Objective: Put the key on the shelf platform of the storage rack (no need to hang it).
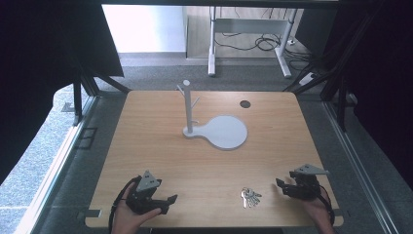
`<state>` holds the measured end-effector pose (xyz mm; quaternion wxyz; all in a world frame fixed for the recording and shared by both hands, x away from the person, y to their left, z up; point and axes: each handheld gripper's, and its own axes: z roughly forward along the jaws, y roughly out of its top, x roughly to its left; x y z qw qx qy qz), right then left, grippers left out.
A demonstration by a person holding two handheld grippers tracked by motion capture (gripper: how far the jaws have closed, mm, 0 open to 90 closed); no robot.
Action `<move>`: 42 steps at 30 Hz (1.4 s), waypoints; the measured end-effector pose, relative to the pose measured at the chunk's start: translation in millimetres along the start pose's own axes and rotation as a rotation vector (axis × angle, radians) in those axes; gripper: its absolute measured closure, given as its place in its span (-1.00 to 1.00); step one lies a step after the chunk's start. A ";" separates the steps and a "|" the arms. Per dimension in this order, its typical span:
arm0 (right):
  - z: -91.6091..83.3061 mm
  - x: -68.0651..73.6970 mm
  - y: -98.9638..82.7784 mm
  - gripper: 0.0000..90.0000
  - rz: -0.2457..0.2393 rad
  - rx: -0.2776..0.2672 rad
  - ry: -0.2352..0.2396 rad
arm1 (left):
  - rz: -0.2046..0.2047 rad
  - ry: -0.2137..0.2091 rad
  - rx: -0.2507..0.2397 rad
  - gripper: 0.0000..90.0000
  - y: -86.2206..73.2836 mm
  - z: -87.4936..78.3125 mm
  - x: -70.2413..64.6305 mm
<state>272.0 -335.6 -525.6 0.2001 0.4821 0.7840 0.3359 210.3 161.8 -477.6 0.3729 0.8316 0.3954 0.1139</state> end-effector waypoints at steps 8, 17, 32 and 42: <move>-1.9 -3.8 0.3 -0.19 0.017 0.006 0.023 | -0.001 0.001 0.000 -0.48 -0.6 0.2 1.0; -0.9 -6.4 -0.1 -0.23 0.030 0.009 0.029 | -0.009 0.005 -0.001 -0.48 -1.2 1.1 2.5; 2.3 -5.5 -0.4 -0.23 0.019 0.029 0.029 | -0.012 0.005 0.002 -0.48 -2.1 2.0 4.4; -4.3 -0.9 6.2 -0.19 0.002 0.014 0.046 | -0.021 0.009 0.005 -0.48 -2.2 0.8 5.4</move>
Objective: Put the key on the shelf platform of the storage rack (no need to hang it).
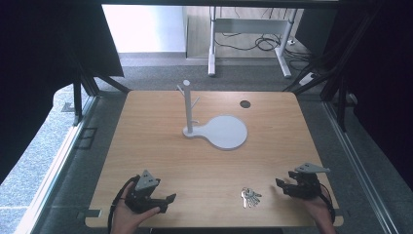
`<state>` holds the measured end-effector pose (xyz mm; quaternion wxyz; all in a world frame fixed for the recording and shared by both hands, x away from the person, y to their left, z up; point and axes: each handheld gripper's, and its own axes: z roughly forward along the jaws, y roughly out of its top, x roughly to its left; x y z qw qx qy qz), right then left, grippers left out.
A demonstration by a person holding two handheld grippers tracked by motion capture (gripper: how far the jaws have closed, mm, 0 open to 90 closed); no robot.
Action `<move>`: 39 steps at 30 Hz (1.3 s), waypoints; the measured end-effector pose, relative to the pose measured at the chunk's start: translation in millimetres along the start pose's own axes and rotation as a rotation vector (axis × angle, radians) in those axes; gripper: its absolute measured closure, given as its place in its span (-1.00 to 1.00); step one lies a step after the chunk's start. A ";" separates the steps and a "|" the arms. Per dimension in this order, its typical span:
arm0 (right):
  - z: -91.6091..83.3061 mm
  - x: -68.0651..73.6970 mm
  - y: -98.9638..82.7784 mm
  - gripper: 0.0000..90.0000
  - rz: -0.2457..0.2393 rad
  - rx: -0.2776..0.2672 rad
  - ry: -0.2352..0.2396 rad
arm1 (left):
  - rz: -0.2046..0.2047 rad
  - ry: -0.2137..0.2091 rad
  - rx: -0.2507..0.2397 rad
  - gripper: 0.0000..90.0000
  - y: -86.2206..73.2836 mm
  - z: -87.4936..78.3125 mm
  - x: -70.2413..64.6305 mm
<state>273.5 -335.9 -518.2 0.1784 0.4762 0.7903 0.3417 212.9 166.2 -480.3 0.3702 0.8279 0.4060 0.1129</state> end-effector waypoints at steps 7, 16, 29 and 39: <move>-3.9 1.9 5.9 -0.17 -0.010 0.016 0.021 | 0.000 -0.001 -0.004 -0.48 0.0 -1.0 0.2; -15.5 10.4 24.9 -0.12 -0.064 0.078 0.038 | 0.016 -0.019 -0.011 -0.48 1.6 -1.1 -4.5; -18.0 23.4 41.7 -0.05 -0.139 0.141 0.093 | 0.014 -0.014 -0.014 -0.48 1.9 -2.6 -4.0; -5.2 44.3 45.2 -0.07 -0.204 0.211 0.161 | 0.009 -0.012 -0.020 -0.48 1.6 -5.1 -2.2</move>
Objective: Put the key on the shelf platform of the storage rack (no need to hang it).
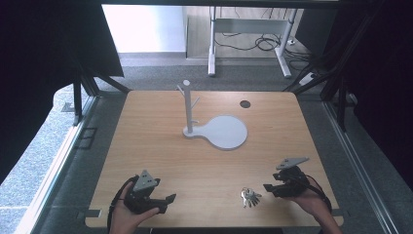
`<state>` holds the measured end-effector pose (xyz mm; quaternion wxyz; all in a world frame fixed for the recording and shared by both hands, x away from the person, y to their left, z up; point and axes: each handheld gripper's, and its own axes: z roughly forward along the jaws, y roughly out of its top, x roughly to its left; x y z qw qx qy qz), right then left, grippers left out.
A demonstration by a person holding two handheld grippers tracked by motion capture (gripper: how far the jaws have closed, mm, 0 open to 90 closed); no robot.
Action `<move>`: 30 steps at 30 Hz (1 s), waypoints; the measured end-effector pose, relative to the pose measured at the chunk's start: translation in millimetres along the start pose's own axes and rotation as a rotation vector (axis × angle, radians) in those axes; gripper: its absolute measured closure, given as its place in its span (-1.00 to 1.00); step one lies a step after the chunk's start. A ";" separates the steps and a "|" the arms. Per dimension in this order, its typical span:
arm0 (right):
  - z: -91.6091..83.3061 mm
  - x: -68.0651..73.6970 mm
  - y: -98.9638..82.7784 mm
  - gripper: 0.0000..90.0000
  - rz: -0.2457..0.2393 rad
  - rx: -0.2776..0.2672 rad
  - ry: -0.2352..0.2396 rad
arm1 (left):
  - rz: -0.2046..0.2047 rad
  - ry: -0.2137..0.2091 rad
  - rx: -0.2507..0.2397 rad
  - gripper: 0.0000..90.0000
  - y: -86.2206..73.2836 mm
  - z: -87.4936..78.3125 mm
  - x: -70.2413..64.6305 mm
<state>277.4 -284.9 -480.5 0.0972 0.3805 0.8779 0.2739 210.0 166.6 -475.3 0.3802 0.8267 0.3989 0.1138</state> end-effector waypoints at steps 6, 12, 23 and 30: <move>8.7 8.0 4.9 -0.07 -0.037 0.038 0.022 | 0.004 0.001 0.002 -0.48 -0.2 0.7 0.4; 15.4 18.5 9.9 -0.07 -0.066 0.079 0.048 | 0.003 0.000 0.002 -0.48 -0.3 0.2 -0.1; 26.3 30.8 17.6 -0.08 -0.111 0.133 0.077 | 0.003 0.001 -0.004 -0.48 0.1 -0.5 -0.9; 36.7 39.1 21.9 -0.08 -0.137 0.174 0.097 | 0.002 0.002 -0.006 -0.48 0.0 -1.5 -0.4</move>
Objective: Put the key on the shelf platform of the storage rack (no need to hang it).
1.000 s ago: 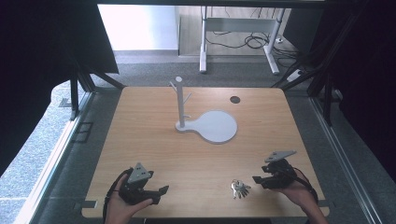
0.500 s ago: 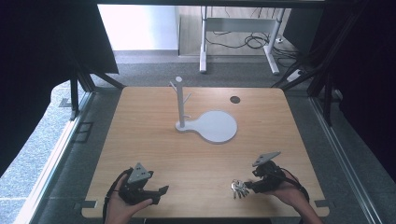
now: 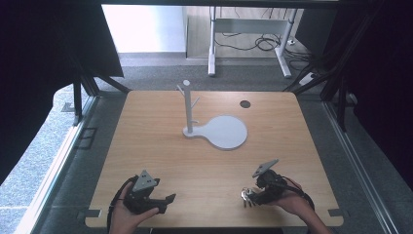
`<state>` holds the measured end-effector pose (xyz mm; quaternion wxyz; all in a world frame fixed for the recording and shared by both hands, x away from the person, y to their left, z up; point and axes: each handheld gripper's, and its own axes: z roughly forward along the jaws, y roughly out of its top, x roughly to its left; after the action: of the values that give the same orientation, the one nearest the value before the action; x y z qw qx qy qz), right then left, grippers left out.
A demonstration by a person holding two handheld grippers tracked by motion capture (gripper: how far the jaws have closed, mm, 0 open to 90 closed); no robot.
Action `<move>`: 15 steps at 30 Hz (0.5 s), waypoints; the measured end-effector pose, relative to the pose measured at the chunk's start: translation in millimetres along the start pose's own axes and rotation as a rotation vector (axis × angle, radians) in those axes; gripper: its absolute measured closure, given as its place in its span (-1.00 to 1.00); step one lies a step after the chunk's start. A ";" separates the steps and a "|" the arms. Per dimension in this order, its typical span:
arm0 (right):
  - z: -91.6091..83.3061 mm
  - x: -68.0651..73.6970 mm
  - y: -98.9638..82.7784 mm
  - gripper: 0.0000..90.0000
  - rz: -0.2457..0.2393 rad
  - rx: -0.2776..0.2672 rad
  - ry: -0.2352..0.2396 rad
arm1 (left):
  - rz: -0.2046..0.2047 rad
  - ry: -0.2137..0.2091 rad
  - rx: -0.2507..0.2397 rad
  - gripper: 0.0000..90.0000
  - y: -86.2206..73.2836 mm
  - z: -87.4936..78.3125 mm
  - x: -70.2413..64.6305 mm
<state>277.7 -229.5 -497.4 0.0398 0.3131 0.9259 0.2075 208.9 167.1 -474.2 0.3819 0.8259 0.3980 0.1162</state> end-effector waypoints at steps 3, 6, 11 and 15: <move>2.7 1.8 1.6 -0.07 -0.010 0.008 0.002 | 0.000 0.000 -0.001 -0.48 0.1 -0.1 -0.2; 4.6 3.6 2.8 -0.06 -0.010 0.018 0.004 | -0.001 0.000 -0.001 -0.48 0.0 -0.1 -0.4; 7.7 4.3 4.4 -0.03 -0.016 0.033 0.000 | -0.001 -0.001 -0.001 -0.48 0.1 0.1 -0.5; 10.2 5.3 6.1 -0.02 -0.020 0.047 -0.001 | 0.000 -0.001 -0.004 -0.48 0.3 -0.3 -0.9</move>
<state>279.0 -218.2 -503.9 0.0353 0.3046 0.9336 0.1852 208.4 166.4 -473.8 0.3836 0.8252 0.3977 0.1167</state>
